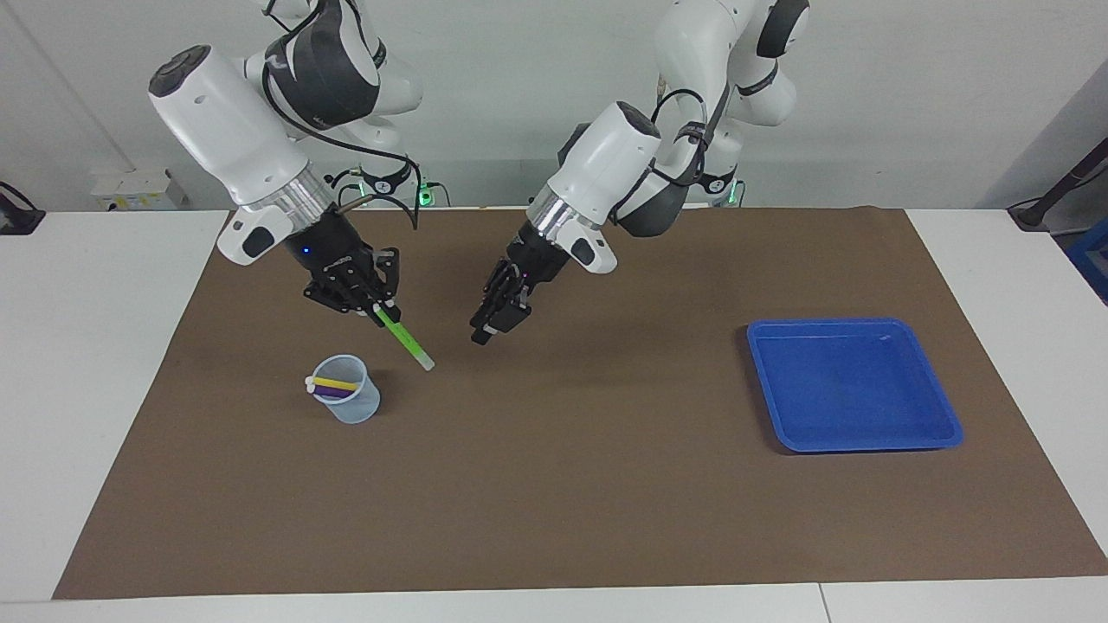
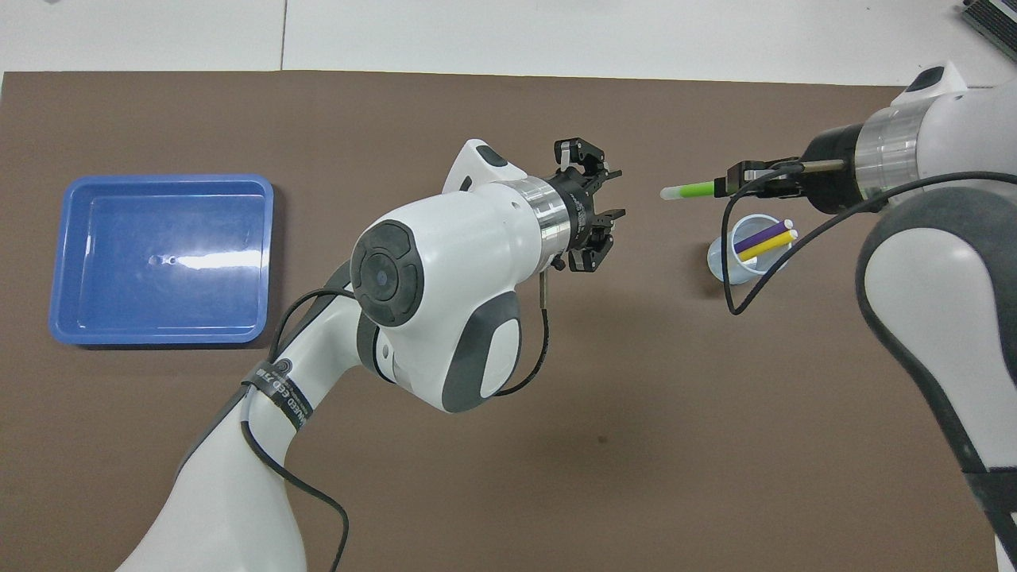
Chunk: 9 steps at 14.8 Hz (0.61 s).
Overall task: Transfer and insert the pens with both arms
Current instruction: 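Insert the green pen into the cup while the left gripper withdraws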
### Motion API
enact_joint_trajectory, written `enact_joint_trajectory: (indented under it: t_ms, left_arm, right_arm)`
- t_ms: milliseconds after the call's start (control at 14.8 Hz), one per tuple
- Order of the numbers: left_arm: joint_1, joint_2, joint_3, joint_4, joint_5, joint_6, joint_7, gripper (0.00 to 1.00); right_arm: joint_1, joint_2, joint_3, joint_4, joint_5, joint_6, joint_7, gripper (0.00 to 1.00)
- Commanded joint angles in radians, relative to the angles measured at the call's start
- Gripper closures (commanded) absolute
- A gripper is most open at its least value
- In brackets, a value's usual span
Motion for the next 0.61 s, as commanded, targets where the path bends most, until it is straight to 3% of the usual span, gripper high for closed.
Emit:
enact_joint_trajectory:
  t_ms: [0,202,539]
  left_arm:
    - [0.008,-0.033,0.008,-0.033,0.002,-0.015,0.003,0.23]
    - [0.025,-0.047,0.035,-0.034,0.003,-0.034,0.006,0.22]
    - [0.143,-0.082,0.071,-0.033,0.064,-0.221,0.100,0.22]
  right_arm:
    - [-0.022,0.007,0.005,0.036,-0.073,-0.048,-0.004,1.00]
    - [-0.036,0.007,0.007,0.034,-0.171,-0.080,-0.005,1.00]
    - [-0.062,0.010,0.007,0.001,-0.277,-0.116,-0.063,1.00]
